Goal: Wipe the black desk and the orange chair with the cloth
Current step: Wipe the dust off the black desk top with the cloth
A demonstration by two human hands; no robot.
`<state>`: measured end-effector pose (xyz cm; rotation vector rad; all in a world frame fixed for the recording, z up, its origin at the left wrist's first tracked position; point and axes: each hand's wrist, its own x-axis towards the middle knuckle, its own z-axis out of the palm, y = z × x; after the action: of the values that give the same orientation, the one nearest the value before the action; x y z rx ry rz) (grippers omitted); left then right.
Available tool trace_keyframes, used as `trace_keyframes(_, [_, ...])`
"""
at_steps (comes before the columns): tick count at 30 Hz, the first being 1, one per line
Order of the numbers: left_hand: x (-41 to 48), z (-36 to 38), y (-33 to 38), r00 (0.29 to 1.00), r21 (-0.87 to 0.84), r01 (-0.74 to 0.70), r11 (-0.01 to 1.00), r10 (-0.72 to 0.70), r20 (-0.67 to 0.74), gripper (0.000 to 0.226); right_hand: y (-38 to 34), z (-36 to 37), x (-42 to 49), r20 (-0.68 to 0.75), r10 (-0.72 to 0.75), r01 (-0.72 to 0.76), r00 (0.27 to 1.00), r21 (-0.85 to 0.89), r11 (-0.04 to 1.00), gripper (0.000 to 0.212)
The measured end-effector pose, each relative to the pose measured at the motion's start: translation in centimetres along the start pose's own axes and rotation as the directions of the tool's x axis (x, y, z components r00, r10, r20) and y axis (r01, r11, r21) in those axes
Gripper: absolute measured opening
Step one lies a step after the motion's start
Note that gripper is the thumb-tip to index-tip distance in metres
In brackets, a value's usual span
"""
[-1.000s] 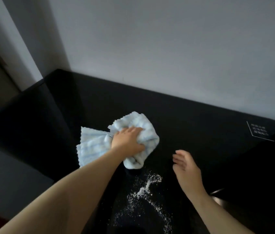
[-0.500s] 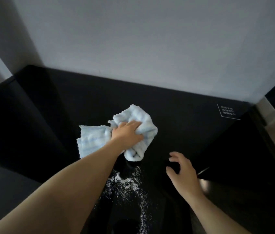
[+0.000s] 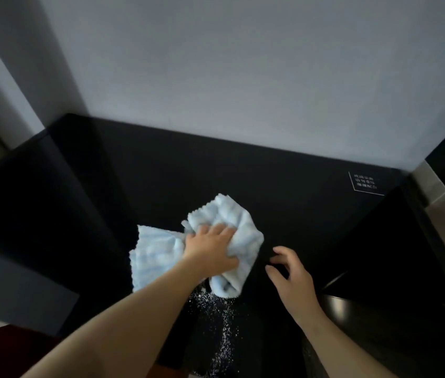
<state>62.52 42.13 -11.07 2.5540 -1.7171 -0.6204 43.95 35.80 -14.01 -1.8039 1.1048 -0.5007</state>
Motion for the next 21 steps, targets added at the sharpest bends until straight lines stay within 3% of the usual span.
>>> trace_keyframes(3, [-0.9,-0.1,1.9,0.995,-0.148,-0.078,0.986,0.085,0.046,0.026,0.0,-0.3,-0.8,0.027,0.017,-0.018,0.999,0.029,0.999,0.027])
trace_keyframes(5, [-1.9,-1.3,1.6,0.996,-0.261,-0.086,0.961,0.079,-0.037,0.023,0.2,-0.4,-1.3,0.03,0.027,-0.028,0.999,0.03,0.999,0.027])
trace_keyframes(9, [-4.9,-3.1,-2.1,0.955,-0.339,0.033,0.94,-0.13,-0.267,0.043,0.6,0.0,-1.9,-0.019,0.058,-0.059,0.998,-0.06,0.996,0.039])
trace_keyframes(12, [-7.3,-3.3,-5.1,0.856,-0.342,0.244,0.907,-0.367,-0.363,0.026,0.0,0.9,-2.7,0.006,0.032,-0.03,0.999,-0.256,0.966,0.049])
trace_keyframes(14, [-8.7,-2.6,-6.7,0.785,-0.328,0.41,0.851,-0.513,-0.348,0.029,-0.3,1.2,-3.4,0.032,0.01,0.002,0.999,-0.361,0.932,0.052])
trace_keyframes(16, [-10.1,-1.1,-8.0,0.743,-0.352,0.531,0.771,-0.623,-0.244,0.039,-0.5,0.9,-3.9,0.042,0.015,0.003,0.999,-0.409,0.913,0.052])
trace_keyframes(19, [-11.8,2.3,-8.3,0.704,-0.482,0.563,0.671,-0.695,-0.145,0.049,-0.2,0.2,-5.0,0.069,0.031,0.001,0.997,-0.429,0.903,0.053])
trace_keyframes(21, [-11.8,3.6,-6.5,0.718,-0.449,0.559,0.698,-0.678,-0.161,0.048,0.2,-0.2,-5.8,0.117,0.05,0.004,0.992,-0.415,0.91,0.055])
